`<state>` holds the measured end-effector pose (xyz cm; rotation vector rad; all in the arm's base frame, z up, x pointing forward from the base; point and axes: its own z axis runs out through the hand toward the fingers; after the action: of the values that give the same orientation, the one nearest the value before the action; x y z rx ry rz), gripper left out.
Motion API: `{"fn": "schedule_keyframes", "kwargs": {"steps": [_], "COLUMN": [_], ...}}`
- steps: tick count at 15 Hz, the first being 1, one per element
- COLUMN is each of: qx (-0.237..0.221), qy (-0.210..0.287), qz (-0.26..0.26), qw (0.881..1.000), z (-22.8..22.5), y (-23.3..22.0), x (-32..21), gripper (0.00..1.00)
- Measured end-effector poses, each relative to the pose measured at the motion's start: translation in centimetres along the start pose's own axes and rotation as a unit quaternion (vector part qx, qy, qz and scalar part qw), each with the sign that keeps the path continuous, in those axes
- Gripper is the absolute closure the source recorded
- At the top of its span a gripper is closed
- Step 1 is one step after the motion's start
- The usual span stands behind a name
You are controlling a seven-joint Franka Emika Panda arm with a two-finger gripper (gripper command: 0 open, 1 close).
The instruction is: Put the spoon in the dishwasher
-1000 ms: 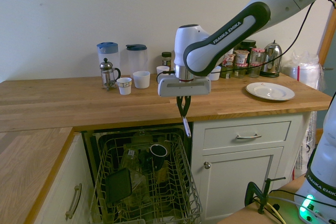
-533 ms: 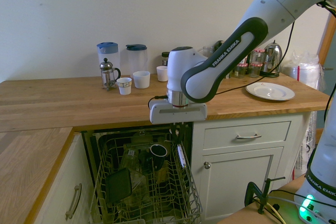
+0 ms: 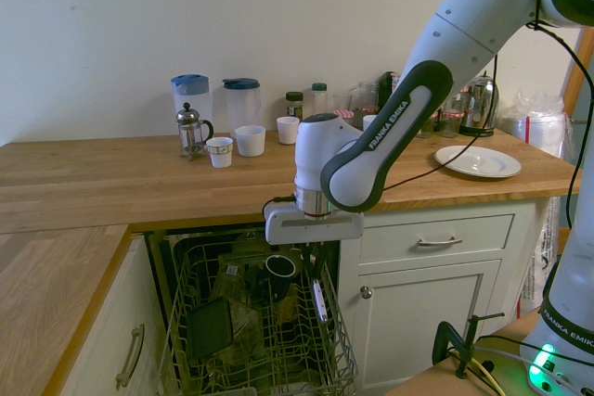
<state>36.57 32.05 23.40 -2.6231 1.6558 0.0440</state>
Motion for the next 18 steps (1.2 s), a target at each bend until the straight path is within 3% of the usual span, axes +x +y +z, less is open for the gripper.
{"fn": "schedule_keyframes", "kwargs": {"steps": [8, 17, 18], "qx": [-0.029, -0.035, -0.034], "qy": [-0.004, -0.011, -0.012], "qz": [-0.001, 0.02, 0.022], "qw": [1.0, 0.999, 0.999], "z": [7.8, 12.0, 12.2], "y": [-2.6, -3.4, -3.4], "x": [-2.5, -1.4, -1.4], "gripper": [1.0, 1.0, 0.0]}}
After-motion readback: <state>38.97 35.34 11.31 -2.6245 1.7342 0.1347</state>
